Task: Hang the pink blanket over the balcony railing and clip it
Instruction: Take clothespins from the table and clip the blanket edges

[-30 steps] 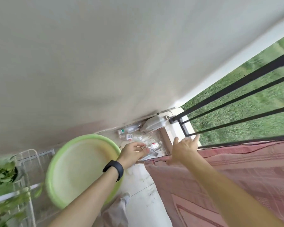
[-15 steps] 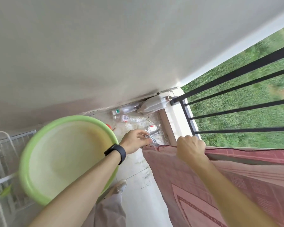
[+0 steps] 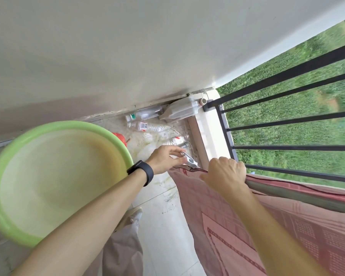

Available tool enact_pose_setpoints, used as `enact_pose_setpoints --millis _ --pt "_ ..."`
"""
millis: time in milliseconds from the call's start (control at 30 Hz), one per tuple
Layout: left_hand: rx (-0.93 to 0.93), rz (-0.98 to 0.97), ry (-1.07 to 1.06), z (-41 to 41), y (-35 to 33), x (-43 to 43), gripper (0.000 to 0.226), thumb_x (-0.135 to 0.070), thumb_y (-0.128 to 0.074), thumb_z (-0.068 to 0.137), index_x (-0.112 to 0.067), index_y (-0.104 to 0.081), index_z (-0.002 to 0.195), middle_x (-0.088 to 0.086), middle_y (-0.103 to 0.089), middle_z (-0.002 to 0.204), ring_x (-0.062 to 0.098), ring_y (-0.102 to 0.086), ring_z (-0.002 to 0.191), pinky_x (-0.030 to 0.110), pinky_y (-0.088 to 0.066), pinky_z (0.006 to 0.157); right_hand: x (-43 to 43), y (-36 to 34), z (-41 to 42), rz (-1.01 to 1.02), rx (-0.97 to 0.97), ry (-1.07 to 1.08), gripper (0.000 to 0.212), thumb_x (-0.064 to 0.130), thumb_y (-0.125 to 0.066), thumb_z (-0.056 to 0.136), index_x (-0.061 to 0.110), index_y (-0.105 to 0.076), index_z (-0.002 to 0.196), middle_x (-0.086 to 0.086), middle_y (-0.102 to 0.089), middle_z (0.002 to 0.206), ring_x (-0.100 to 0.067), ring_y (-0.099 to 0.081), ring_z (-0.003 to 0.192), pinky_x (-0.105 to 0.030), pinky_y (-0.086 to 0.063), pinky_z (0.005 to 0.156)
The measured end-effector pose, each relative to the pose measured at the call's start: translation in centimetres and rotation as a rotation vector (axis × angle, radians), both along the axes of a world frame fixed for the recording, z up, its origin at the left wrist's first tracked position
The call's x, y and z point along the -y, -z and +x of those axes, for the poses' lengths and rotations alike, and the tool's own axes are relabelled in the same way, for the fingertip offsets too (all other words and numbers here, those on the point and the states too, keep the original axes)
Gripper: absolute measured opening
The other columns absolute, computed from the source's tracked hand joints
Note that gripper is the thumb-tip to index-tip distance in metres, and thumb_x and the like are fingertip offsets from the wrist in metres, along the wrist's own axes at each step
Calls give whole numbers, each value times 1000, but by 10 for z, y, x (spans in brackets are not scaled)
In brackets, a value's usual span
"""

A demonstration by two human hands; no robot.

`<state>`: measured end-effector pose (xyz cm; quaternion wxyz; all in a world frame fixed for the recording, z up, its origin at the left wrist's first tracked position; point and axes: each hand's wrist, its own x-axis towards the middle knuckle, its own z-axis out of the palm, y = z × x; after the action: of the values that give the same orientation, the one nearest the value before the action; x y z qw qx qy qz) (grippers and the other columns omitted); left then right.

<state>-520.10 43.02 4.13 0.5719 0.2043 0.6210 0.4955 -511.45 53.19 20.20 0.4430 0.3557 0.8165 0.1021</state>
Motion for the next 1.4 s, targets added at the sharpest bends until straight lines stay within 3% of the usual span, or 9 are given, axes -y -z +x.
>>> enact_pose_setpoints --millis 67,200,367,600,833,1000,1133,1267,1400 --pt "-10 -10 15 -3 3 2 23 -44 -79 79 -45 -68 98 -15 -72 102 2 -64 104 39 -48 101 0 7 -1 8 16 -22 9 23 -49 94 20 -46 86 -2 -57 94 -25 -57 99 -38 -34 81" --pt "-23 -12 30 -6 10 8 41 -66 -75 63 -46 -68 98 -15 -73 106 -1 -65 104 39 -50 99 2 15 -2 3 -17 -67 17 3 -41 92 18 -45 84 0 -47 89 -22 -45 87 -35 -32 79" --pt "-27 -25 38 -4 18 12 28 -50 -77 77 -39 -68 102 -15 -72 102 2 -66 100 35 -52 95 0 19 7 -31 -61 -155 25 4 -40 94 19 -60 94 1 -47 95 -19 -41 82 -33 -36 75" --pt "-111 -18 -75 -1 14 10 30 -43 -78 78 -24 -78 101 -8 -76 98 0 -69 93 6 -48 80 -2 23 4 -48 -111 -56 22 -4 -42 90 15 -44 79 0 -46 87 -19 -48 79 -34 -43 73" --pt "-241 78 -66 4 2 -1 20 -37 -81 77 -24 -81 92 -6 -77 82 0 -68 75 21 -53 76 -6 27 3 -30 -143 -22 20 2 -47 91 14 -63 86 1 -57 91 -21 -57 79 -37 -53 71" --pt "-224 123 -21 12 -4 -15 22 -38 -80 78 -24 -80 94 -6 -78 86 3 -69 80 8 -46 71 -10 27 6 -64 -179 -40 20 34 -60 95 18 -71 93 2 -63 99 -23 -62 88 -35 -50 68" --pt "-205 142 24 20 -7 -20 18 -34 -75 84 -26 -79 99 -7 -77 88 0 -67 73 4 -41 67 -11 30 11 -30 -232 -94 16 18 -60 93 24 -75 96 5 -66 101 -21 -62 88 -31 -45 64" --pt "-188 142 17 19 -8 -25 13 -29 -73 87 -30 -78 99 -9 -77 84 3 -69 70 13 -49 71 -12 31 13 -21 -259 -92 24 10 -59 90 25 -76 96 5 -66 100 -21 -61 86 -30 -40 63" --pt "-207 118 109 13 0 -26 22 -35 -69 89 -31 -74 110 -8 -77 96 7 -69 77 4 -41 70 -10 30 14 -6 -251 -88 23 6 -54 91 20 -73 92 4 -65 97 -19 -51 75 -31 -40 62"
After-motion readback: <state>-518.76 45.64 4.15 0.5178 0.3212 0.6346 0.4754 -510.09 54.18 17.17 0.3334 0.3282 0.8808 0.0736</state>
